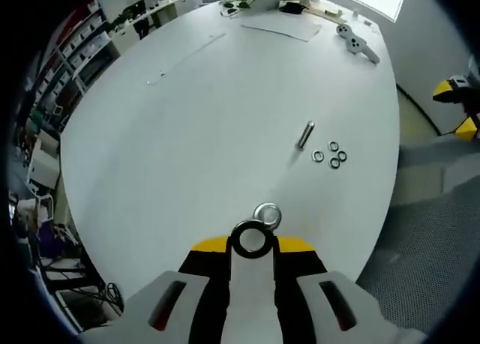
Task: Place the washer onto the threaded stud by aligning its center hole with the stud, sliding it down to the base, and recovering from edge contact or off-axis alignment until the washer reaches the visible bottom stop.
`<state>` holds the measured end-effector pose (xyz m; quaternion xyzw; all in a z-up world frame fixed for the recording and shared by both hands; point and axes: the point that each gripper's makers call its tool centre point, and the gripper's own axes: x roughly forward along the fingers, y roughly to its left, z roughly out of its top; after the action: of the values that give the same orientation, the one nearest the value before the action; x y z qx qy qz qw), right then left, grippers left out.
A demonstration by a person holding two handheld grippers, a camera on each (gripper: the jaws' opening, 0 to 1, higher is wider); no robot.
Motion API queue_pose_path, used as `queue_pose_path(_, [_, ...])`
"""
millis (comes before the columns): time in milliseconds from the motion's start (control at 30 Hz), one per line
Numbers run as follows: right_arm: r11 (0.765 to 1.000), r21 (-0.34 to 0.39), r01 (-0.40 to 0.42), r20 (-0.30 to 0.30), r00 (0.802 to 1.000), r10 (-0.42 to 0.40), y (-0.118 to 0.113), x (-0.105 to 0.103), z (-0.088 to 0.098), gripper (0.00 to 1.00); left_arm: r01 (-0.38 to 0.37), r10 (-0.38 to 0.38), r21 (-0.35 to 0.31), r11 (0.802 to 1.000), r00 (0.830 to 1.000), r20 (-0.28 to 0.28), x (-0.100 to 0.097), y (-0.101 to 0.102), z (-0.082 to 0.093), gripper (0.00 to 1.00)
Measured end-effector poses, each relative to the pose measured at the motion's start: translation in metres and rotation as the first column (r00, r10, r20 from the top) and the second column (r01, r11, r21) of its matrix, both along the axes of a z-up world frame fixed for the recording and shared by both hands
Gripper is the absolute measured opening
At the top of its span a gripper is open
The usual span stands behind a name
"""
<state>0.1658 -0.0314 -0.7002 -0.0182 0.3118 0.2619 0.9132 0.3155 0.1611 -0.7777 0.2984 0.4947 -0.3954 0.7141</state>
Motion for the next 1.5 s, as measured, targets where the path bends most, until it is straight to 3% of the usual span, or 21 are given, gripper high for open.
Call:
queue_pose_path(467, [1.000, 0.003, 0.005, 0.005, 1.000, -0.005, -0.001, 0.000, 0.001, 0.36, 0.073, -0.072, 0.029, 0.997, 0.997, -0.019, -0.006, -0.019, -0.008, 0.19])
queue_pose_path(1233, [1.000, 0.005, 0.015, 0.007, 1.000, -0.015, -0.003, 0.001, 0.002, 0.36, 0.144, -0.143, 0.086, 0.986, 0.989, -0.021, -0.002, -0.024, -0.026, 0.19])
queue_pose_path(1500, [1.000, 0.002, 0.018, 0.006, 1.000, -0.018, -0.003, 0.002, 0.001, 0.36, 0.143, -0.139, 0.094, 0.985, 0.989, -0.041, -0.004, -0.023, -0.041, 0.19])
